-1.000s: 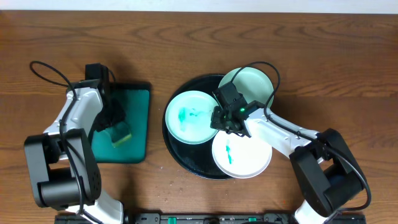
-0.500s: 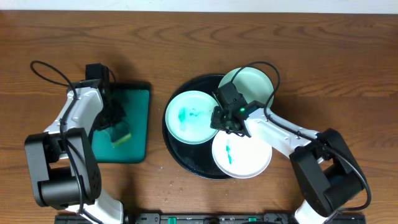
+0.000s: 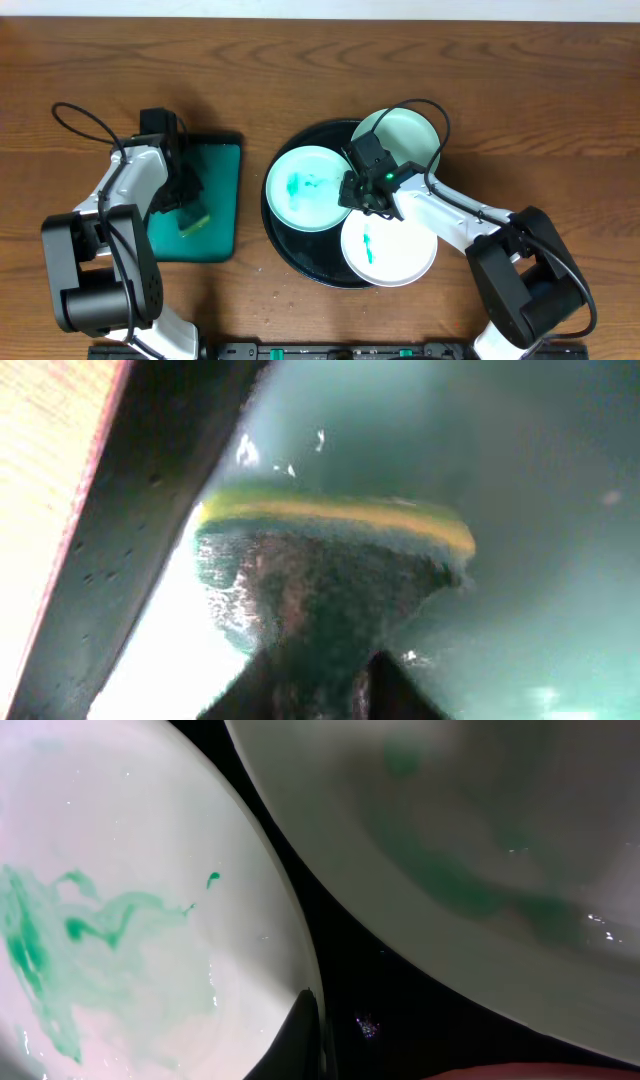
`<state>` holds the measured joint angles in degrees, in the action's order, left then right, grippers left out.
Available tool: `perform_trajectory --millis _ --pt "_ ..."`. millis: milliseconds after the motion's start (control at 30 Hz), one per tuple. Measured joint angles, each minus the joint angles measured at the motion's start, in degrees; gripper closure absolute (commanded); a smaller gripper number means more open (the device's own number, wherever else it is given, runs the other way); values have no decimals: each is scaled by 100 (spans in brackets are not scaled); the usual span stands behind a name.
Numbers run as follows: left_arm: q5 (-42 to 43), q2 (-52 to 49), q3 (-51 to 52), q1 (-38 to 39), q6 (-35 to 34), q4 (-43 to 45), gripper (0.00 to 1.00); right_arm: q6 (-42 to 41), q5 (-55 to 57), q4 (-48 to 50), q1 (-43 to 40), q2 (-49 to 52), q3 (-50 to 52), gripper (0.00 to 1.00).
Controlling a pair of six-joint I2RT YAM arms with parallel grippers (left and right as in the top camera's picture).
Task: Clean dirty plates on tray and stack at the side
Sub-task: 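Lower the left gripper into the water and grasp the green sponge, then carry the sponge with the left gripper onto the left plate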
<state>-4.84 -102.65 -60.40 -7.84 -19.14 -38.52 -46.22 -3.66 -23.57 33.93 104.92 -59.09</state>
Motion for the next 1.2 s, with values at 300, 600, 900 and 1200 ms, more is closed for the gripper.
perform_trajectory --millis 300,600,900,1200 --pt "39 24 7 -4 -13 2 93 0 7 0 0 0 0 99" --pt "354 1615 90 531 350 -74 93 0 7 2 0 0 0 99" --pt "1215 2361 87 1093 697 -11 93 0 9 0 0 0 0 99" --pt "3222 1231 90 1622 247 1012 93 0 9 -24 0 0 -4 99"
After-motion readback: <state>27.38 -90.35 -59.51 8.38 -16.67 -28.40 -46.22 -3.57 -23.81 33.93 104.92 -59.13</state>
